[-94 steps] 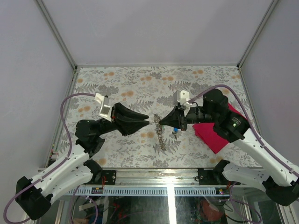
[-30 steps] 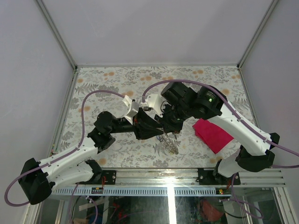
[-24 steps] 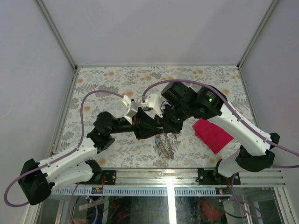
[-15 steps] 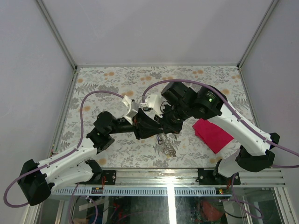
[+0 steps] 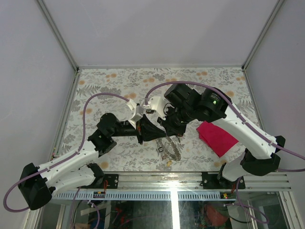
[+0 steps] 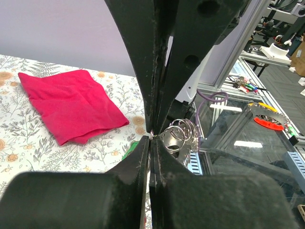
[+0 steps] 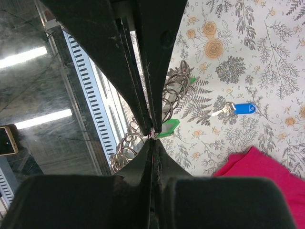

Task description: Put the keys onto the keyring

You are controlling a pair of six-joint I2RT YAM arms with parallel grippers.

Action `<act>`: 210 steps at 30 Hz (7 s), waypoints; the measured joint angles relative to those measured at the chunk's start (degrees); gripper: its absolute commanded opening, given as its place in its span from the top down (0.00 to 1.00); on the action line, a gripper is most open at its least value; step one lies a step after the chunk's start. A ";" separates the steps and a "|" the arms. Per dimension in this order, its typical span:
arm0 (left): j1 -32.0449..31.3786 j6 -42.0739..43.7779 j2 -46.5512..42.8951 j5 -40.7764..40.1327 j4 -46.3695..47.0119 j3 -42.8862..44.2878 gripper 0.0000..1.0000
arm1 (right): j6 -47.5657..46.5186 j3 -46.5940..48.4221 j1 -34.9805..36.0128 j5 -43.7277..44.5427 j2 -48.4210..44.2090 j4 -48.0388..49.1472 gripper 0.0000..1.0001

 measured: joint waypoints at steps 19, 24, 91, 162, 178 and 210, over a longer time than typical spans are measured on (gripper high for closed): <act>-0.07 -5.38 -3.87 -6.58 5.25 -3.23 1.00 | 4.90 -11.82 -2.40 8.41 -14.36 18.80 0.70; -0.07 -5.66 -4.63 -7.08 6.23 -3.26 1.00 | 6.82 -14.78 -4.87 9.97 -15.74 20.31 0.65; 3.63 -18.80 -1.07 -0.76 26.36 -3.78 1.00 | 6.78 -40.00 -2.56 -1.18 -35.98 48.50 0.60; 3.63 7.72 -5.81 -11.63 -27.98 13.81 0.58 | 12.17 -49.92 -2.51 3.98 -29.68 52.70 1.00; 0.46 11.47 -9.99 -30.84 -31.71 18.14 0.39 | 21.38 -53.16 -2.54 11.74 -40.54 66.14 1.00; -27.54 43.08 -8.17 -73.13 -15.43 11.61 0.54 | 26.91 -56.35 -2.51 7.39 -40.68 75.52 1.00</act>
